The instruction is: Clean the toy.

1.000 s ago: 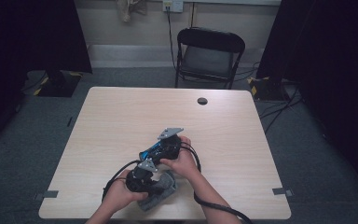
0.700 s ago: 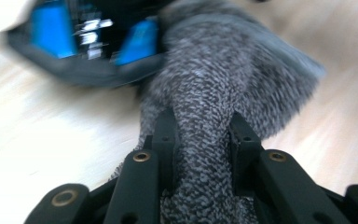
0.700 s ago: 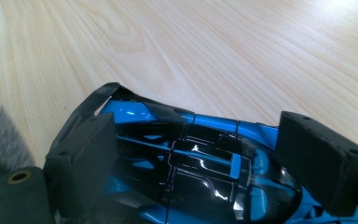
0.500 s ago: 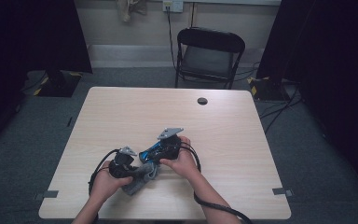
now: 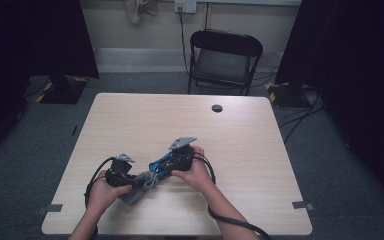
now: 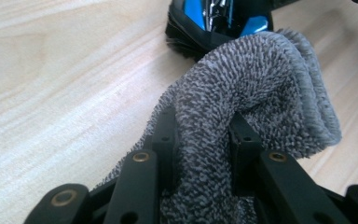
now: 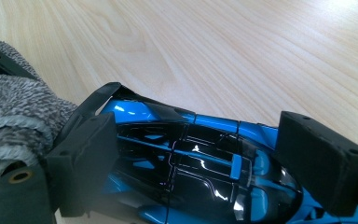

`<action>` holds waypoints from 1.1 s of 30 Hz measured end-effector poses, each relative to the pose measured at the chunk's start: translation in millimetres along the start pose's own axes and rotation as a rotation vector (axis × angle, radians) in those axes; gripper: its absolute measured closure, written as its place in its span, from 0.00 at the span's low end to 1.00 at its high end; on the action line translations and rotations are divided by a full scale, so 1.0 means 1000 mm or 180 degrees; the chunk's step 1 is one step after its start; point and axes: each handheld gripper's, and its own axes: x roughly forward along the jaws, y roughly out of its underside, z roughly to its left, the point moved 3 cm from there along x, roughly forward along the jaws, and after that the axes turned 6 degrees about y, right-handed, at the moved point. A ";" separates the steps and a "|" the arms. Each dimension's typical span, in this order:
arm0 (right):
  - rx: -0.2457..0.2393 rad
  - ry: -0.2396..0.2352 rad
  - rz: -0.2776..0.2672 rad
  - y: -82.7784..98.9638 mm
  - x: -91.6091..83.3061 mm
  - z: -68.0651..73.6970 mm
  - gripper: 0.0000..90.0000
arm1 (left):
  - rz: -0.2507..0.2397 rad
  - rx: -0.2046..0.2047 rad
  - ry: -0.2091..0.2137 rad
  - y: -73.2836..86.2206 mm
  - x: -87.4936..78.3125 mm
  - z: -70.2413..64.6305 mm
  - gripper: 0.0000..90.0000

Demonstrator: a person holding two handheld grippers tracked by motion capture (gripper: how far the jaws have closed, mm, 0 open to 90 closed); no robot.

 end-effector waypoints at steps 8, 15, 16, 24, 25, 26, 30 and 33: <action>0.0001 -0.0002 0.0001 0.000 0.000 0.000 0.14 | -0.0016 -0.0002 -0.0082 -0.004 0.002 0.003 0.77; -0.0004 -0.0020 0.0023 -0.001 0.000 -0.001 0.15 | -0.0037 -0.0091 -0.0132 -0.008 0.002 0.011 0.77; -0.0008 -0.0022 0.0023 -0.001 0.000 -0.001 0.15 | -0.0048 -0.0099 -0.0134 -0.008 0.001 0.012 0.77; -0.0013 -0.0032 0.0019 -0.001 0.000 -0.001 0.15 | -0.0122 -0.0131 -0.0246 -0.012 0.001 0.023 0.77; -0.0011 -0.0038 0.0018 -0.001 0.001 -0.001 0.15 | -0.0140 -0.0137 -0.0260 -0.012 0.001 0.024 0.77; -0.0011 -0.0040 0.0018 -0.001 0.001 -0.001 0.15 | -0.0153 -0.0149 -0.0272 -0.013 0.002 0.025 0.77; -0.0009 -0.0052 0.0026 -0.001 0.001 -0.001 0.15 | -0.0193 -0.0191 -0.0315 -0.016 0.002 0.030 0.77; -0.0014 -0.0047 0.0011 -0.001 0.001 -0.001 0.15 | -0.0189 -0.0198 -0.0321 -0.019 0.003 0.032 0.77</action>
